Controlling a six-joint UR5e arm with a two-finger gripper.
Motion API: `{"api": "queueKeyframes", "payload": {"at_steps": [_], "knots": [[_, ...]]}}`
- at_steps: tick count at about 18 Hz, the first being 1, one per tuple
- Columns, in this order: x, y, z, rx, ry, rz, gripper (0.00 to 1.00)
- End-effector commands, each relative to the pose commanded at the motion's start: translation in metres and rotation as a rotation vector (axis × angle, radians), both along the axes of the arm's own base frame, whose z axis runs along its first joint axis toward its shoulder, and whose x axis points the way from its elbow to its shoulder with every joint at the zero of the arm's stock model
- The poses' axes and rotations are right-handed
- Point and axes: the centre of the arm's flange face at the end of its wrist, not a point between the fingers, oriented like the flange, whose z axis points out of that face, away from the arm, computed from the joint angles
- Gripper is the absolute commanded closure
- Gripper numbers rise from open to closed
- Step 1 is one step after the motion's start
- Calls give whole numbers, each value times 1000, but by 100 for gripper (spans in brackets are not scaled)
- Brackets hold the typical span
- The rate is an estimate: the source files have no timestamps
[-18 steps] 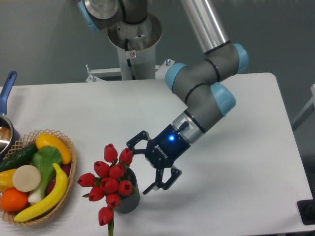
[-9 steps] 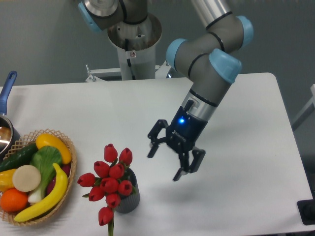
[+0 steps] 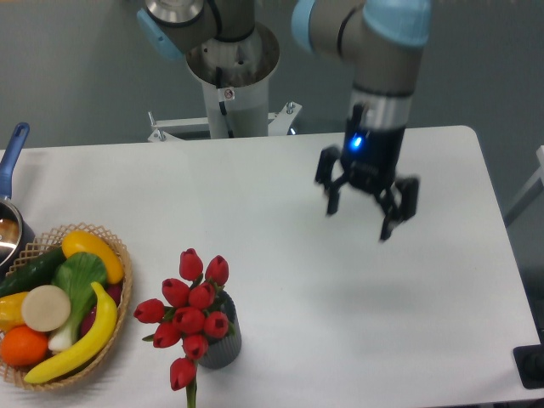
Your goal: Insert the flowers into the vase
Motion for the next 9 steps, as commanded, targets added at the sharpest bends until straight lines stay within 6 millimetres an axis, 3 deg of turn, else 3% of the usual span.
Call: {"api": "queueKeyframes", "payload": {"at_steps": [3,9], "knots": [[-3,-22,2,-64,14,-72,0],[-2,-26,6,-65,24,-80,0]]}}
